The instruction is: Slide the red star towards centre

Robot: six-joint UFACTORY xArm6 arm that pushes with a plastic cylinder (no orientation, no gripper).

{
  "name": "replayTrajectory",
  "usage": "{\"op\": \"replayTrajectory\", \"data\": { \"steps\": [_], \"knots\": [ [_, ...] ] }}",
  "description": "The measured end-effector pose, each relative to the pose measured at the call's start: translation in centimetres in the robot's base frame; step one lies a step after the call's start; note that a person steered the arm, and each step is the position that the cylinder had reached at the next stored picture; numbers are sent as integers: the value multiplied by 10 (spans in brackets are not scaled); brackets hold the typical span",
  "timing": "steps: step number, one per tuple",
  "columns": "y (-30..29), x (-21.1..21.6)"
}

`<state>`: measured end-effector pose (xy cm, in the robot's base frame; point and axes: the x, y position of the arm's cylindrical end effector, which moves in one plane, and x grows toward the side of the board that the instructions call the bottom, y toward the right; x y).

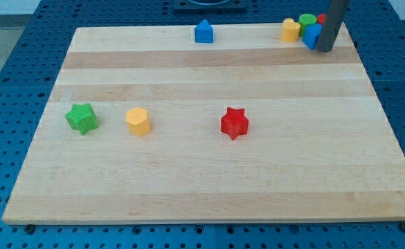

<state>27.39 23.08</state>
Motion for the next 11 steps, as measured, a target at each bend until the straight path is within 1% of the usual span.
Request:
{"op": "replayTrajectory", "data": {
  "steps": [2, 3, 4, 5, 6, 7, 8, 9, 10, 11],
  "knots": [
    [-4, -4],
    [5, 37],
    [12, 115],
    [-5, 175],
    [-58, 212],
    [-128, 230],
    [-197, 222],
    [-220, 189],
    [-220, 169],
    [-227, 174]
  ]
}}
